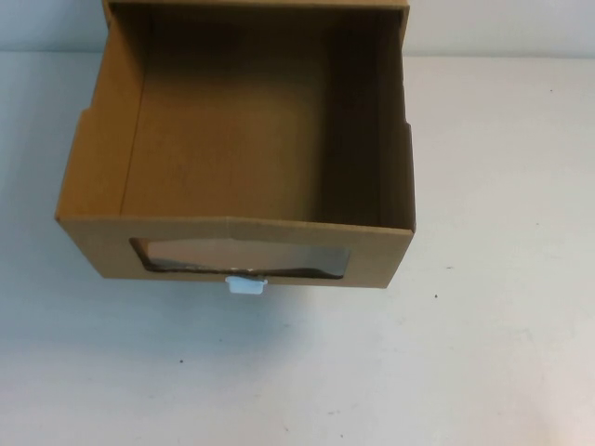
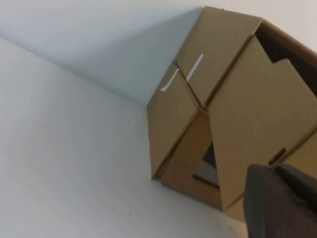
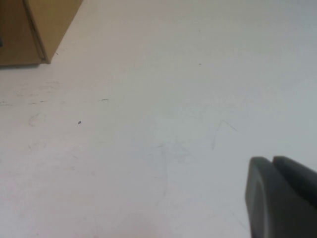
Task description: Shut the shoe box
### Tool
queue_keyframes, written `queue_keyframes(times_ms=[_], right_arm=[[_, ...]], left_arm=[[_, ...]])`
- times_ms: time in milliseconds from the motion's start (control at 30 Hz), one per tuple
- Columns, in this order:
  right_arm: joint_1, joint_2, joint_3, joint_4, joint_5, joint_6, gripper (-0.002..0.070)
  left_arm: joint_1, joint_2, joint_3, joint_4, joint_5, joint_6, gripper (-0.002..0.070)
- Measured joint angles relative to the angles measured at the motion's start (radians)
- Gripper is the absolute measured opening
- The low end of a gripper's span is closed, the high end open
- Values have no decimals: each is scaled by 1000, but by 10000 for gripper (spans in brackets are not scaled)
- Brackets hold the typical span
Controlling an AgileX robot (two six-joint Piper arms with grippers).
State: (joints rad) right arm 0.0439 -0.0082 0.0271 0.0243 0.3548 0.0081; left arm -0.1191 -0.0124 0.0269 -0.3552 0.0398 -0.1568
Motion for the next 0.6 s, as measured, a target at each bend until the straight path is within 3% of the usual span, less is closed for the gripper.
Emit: queue_keyframes(times_ms=[167, 367, 500, 600], right_arm=[[0, 0, 0, 0, 0, 0, -13], [0, 0, 0, 0, 0, 0, -13], [0, 0, 0, 0, 0, 0, -13], [0, 0, 0, 0, 0, 0, -13]], left_arm=[[0, 49, -58, -30, 146, 14, -5], [0, 320, -409, -30, 397, 169, -5], [0, 583, -692, -50, 505, 376, -5], [0, 781, -903, -165, 560, 567, -5]])
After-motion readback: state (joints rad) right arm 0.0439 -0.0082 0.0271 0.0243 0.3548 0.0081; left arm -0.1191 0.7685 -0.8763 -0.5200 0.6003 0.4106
